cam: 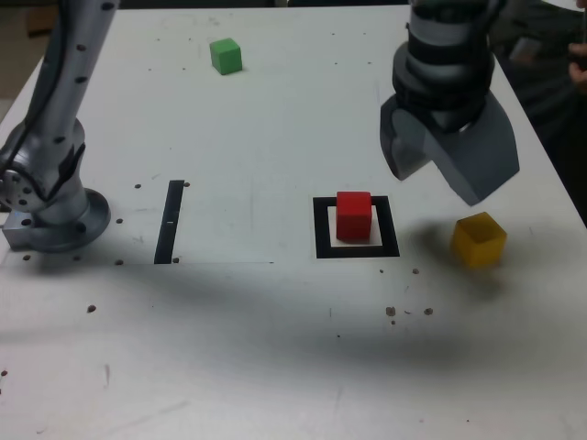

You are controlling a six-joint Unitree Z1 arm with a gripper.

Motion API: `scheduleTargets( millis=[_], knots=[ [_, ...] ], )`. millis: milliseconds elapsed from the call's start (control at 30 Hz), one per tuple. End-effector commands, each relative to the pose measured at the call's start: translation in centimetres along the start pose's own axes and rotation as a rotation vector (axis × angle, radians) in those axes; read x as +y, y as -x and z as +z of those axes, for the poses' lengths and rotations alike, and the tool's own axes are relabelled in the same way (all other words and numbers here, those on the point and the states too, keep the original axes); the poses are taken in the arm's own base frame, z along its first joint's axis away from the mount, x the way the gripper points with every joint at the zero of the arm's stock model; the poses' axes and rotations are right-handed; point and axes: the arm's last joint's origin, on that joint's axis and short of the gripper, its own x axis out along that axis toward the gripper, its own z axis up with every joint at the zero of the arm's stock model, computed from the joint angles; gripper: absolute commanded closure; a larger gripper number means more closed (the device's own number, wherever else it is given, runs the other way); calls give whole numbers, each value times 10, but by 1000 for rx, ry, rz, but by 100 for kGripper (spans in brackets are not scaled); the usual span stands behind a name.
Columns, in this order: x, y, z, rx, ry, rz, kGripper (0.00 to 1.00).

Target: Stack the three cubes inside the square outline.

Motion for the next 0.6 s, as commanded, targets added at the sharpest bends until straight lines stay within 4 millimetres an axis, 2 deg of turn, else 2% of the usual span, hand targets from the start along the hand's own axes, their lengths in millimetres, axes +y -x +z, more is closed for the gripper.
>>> scheduleTargets(
  millis=[0, 233, 567],
  knots=[
    [2, -4, 4, 9, -14, -3, 1],
    [8, -17, 18, 38, -47, -9, 1],
    [7, -31, 41, 46, -82, -13, 4]
  ],
)
